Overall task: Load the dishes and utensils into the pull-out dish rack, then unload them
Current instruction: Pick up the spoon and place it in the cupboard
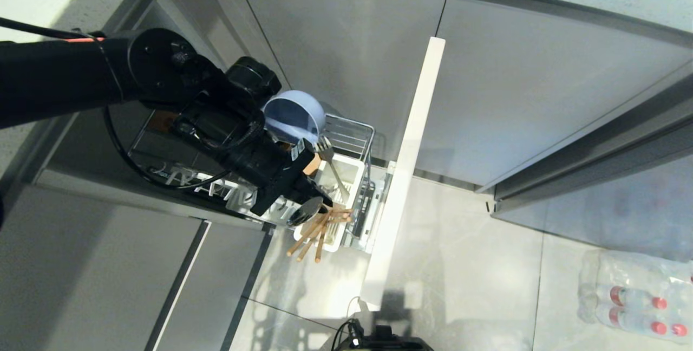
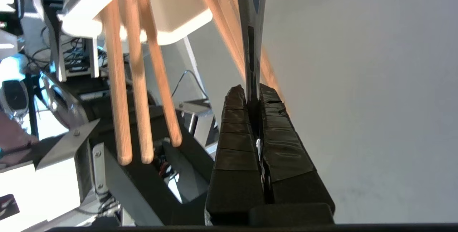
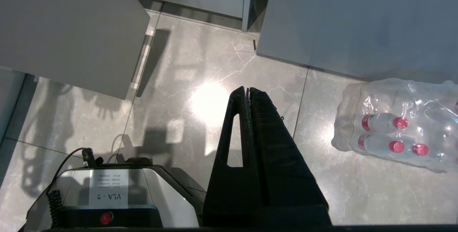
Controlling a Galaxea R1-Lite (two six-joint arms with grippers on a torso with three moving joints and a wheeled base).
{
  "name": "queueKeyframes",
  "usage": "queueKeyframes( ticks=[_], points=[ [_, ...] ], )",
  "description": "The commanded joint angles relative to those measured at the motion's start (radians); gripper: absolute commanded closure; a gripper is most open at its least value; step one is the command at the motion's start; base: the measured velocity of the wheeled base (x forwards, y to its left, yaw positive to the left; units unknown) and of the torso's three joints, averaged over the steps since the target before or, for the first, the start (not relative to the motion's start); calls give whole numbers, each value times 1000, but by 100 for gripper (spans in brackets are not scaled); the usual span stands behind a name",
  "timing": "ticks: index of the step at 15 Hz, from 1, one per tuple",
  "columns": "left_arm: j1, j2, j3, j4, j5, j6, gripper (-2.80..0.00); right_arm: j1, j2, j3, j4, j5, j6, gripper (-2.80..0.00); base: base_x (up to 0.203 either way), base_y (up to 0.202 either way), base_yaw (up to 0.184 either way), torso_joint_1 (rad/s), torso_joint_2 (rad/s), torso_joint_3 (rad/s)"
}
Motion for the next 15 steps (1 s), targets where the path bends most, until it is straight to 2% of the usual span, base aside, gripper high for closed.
queueKeyframes(
  ticks=[1,6,11,15],
  points=[
    [7,17,-4,-5,-6,-6,0,0,1,0,0,0,0,0,0,0,0,0,0,0],
    [6,65,-13,-92,-52,-12,0,-1,1,0,0,0,1,0,0,0,0,0,0,0],
    [21,108,-13,-173,-54,-6,0,-1,1,0,0,0,0,0,0,0,0,0,0,0],
    [21,119,-14,-175,-54,-6,0,-1,1,0,0,0,0,0,0,0,0,0,0,0]
  ],
)
